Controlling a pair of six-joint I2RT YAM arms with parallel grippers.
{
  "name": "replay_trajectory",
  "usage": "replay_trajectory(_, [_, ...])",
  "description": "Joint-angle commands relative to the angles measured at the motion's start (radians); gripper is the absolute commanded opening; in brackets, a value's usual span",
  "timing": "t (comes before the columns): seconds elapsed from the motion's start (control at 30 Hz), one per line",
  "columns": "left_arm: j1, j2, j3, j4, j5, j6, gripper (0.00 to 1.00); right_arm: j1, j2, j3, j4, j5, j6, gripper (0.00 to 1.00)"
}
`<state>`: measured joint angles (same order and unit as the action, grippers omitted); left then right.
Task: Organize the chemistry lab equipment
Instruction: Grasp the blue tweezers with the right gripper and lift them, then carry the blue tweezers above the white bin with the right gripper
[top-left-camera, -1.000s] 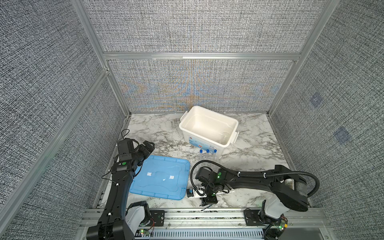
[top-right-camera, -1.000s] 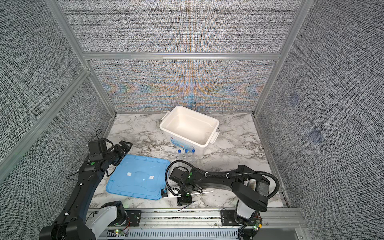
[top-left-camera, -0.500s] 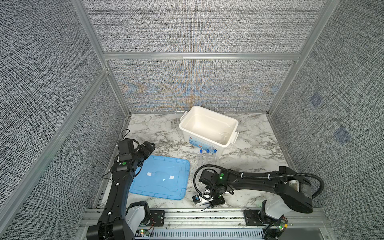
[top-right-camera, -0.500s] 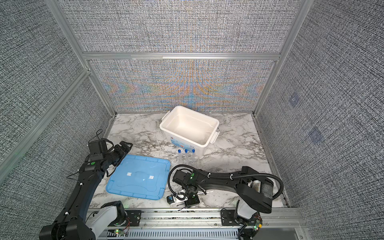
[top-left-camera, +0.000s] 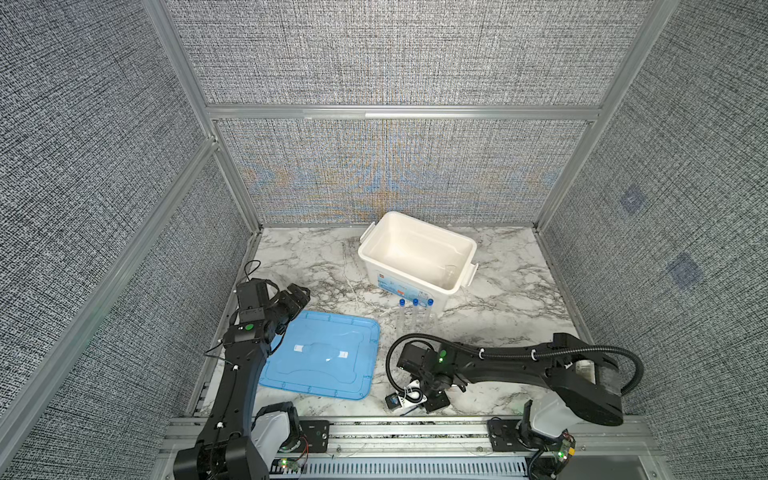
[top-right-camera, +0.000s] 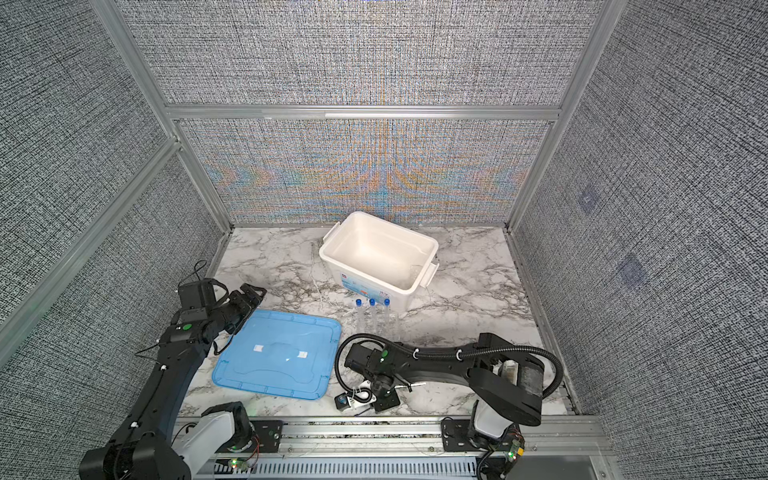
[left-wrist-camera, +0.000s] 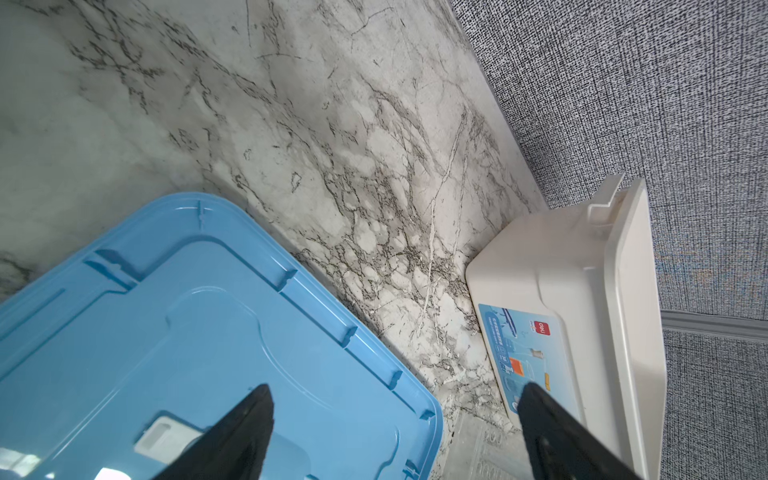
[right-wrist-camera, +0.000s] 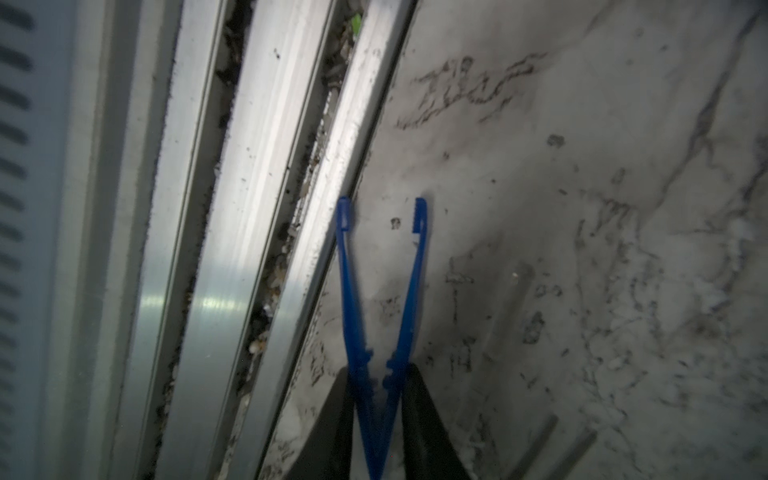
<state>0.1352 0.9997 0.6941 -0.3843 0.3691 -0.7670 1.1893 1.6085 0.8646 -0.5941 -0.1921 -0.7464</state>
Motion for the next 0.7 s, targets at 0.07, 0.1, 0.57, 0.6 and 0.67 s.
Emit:
replay_trajectory(0.07, [0.001,0.01,0.011,0.013,0.008,0.014,0.93,0.01,0.04,0.001,-0.024,-0.01,-0.008,0.1])
replay_trajectory(0.1, [0.001,0.007,0.008,0.019,0.007,0.014,0.93,0.011,0.038,-0.001,-0.022,-0.01,-0.012,0.09])
replay_trajectory(0.57, [0.001,0.003,0.05,0.007,0.019,0.008,0.93,-0.078,-0.24,0.054,0.061,-0.14,0.067,0.01])
replay_trajectory(0.6, [0.001,-0.002,0.053,0.014,0.035,0.007,0.93,-0.096,-0.268,0.077,0.072,-0.147,0.081,0.01])
replay_trajectory(0.67, [0.001,-0.014,0.063,0.007,0.039,0.012,0.93,-0.141,-0.317,0.121,0.103,-0.146,0.108,0.01])
